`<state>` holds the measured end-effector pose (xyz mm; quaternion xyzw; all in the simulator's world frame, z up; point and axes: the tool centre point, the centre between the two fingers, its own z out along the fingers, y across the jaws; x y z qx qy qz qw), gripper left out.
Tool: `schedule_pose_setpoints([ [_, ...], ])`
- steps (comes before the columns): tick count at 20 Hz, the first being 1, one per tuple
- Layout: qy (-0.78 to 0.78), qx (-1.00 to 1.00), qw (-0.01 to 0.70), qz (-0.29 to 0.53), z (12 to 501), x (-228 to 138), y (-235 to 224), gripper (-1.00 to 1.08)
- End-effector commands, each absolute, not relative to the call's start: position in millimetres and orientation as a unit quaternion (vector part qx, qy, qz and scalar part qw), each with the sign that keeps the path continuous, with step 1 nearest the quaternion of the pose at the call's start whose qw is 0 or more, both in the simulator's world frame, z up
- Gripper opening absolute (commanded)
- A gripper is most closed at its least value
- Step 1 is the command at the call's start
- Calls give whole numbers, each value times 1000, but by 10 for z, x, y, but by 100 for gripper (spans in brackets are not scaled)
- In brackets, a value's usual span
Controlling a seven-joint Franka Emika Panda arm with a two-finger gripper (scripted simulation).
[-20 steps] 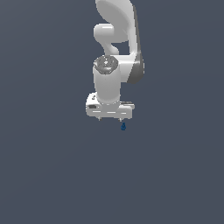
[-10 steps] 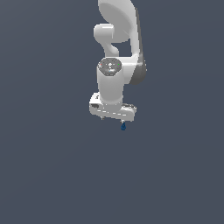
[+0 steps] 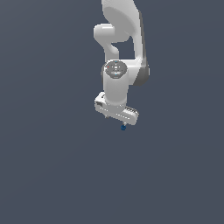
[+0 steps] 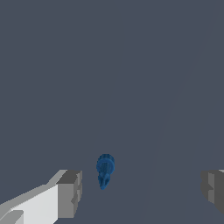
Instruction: Pick up the object and move it to a goal position.
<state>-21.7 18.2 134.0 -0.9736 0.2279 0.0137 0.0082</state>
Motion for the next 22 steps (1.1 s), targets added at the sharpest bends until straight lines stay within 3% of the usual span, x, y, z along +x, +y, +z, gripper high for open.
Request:
schedule_pose_setpoints([
  [1,258,-966,7,13,1306,-235,225,100],
  [22,493,-870,2,6,1042,-410,544,100],
])
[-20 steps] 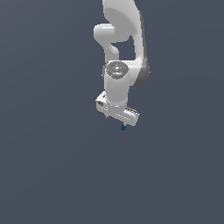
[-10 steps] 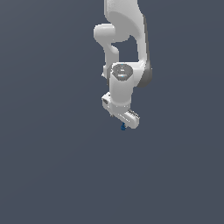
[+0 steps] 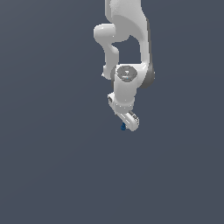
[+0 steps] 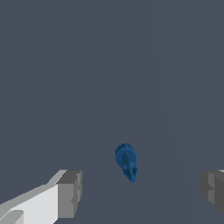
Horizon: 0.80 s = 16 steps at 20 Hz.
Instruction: Pick up the object and move it to a goal position.
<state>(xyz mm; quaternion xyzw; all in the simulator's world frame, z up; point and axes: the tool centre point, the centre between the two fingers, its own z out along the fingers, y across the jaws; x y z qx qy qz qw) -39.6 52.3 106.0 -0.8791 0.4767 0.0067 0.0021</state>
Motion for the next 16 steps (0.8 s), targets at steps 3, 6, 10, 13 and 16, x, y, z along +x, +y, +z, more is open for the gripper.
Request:
schedule_pose_setpoints([
  [3,523,-852,1,4,1009,-435,583,100],
  [6,547,-837,1,3,982,-457,614,100],
  [10,572,-820,0,2,954,-480,646,100],
  [13,585,-811,0,1,940,-492,663,100],
  [16,594,-805,0,0,930,-500,673,100],
])
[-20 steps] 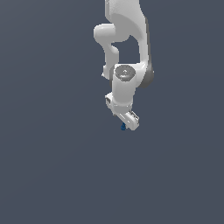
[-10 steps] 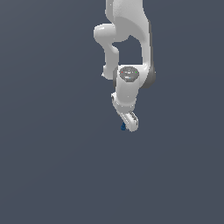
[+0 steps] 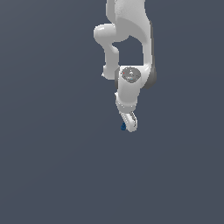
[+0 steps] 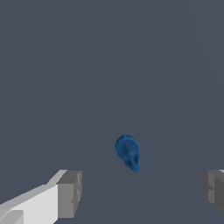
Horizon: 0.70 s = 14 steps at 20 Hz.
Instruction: Pick up the object and move it to a goal position.
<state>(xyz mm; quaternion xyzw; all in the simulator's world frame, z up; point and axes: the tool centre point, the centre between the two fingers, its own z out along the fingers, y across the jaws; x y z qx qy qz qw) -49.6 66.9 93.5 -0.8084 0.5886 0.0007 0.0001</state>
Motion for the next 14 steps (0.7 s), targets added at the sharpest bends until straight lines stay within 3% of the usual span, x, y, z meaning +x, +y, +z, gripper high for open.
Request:
schedule_pose_setpoints([
  [1,595,-804,0,0,929,-502,675,100],
  [14,597,-802,0,0,664,-513,673,100],
])
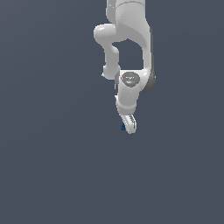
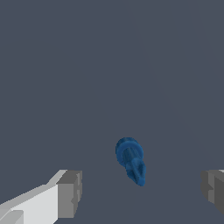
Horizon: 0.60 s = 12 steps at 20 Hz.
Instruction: Pick up the object and move it to a goal position.
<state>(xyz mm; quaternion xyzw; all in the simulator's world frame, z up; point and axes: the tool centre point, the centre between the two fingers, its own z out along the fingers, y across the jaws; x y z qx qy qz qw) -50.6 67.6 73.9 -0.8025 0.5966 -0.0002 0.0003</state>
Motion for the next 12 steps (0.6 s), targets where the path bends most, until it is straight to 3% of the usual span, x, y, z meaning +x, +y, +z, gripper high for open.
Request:
schedule_pose_setpoints([
  [1,597,-802,0,0,611,-514,673,100],
  [9,598,-802,0,0,424,-508,677,100],
  [10,598,-802,0,0,424,-508,677,-100],
  [12,598,-802,0,0,424,-508,677,-100],
])
